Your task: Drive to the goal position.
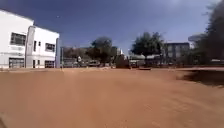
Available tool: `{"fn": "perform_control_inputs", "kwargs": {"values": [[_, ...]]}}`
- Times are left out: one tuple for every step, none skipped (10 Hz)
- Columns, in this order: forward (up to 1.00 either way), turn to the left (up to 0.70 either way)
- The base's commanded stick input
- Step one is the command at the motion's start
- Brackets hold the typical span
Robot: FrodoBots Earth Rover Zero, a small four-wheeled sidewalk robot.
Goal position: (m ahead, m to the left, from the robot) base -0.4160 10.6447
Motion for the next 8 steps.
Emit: {"fn": "perform_control_inputs", "kwargs": {"values": [[1.00, 0.00], [1.00, 0.00], [1.00, 0.00], [1.00, 0.00], [1.00, 0.00], [1.00, 0.32], [1.00, 0.38], [1.00, 0.33]]}}
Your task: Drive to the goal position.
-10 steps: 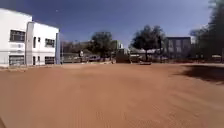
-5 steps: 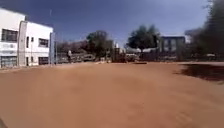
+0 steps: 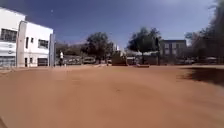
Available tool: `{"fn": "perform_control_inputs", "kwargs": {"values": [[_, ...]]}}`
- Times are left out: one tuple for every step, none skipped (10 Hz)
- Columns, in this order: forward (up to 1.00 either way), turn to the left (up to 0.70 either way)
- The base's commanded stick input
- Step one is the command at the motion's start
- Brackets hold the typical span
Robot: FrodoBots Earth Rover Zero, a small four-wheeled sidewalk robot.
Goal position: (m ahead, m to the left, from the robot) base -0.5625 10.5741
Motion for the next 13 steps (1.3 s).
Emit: {"fn": "perform_control_inputs", "kwargs": {"values": [[1.00, 0.23], [1.00, 0.00], [1.00, 0.00], [1.00, 0.00], [1.00, 0.00], [1.00, 0.00], [1.00, 0.00], [1.00, 0.00], [1.00, 0.00], [1.00, 0.00], [1.00, 0.00], [1.00, 0.00], [1.00, 0.00]]}}
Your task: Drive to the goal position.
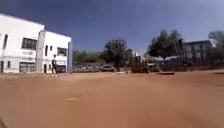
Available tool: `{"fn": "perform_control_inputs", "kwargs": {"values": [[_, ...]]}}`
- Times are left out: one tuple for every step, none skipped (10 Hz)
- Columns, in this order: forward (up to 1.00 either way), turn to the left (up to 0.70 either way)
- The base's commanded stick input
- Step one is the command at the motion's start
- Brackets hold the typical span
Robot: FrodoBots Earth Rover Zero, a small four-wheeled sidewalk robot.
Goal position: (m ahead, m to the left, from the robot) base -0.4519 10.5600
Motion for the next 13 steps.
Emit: {"fn": "perform_control_inputs", "kwargs": {"values": [[1.00, 0.00], [1.00, 0.00], [1.00, 0.00], [1.00, 0.00], [1.00, 0.00], [1.00, 0.00], [1.00, 0.00], [1.00, 0.04], [1.00, 0.22], [1.00, 0.40], [1.00, 0.40], [1.00, 0.00], [1.00, 0.00]]}}
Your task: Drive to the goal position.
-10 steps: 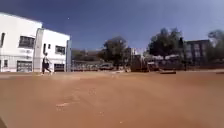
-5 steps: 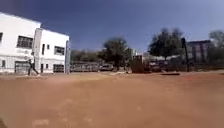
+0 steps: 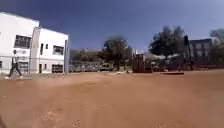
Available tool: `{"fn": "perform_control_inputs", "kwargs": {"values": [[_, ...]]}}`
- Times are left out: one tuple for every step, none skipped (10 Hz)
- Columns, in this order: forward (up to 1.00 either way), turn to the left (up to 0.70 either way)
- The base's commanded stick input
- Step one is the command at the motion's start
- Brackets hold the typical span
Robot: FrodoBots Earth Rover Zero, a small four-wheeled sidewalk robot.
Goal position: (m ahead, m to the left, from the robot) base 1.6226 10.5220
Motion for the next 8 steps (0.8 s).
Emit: {"fn": "perform_control_inputs", "kwargs": {"values": [[1.00, 0.00], [1.00, 0.00], [1.00, 0.00], [1.00, 0.00], [1.00, 0.00], [1.00, 0.00], [1.00, 0.00], [1.00, 0.12]]}}
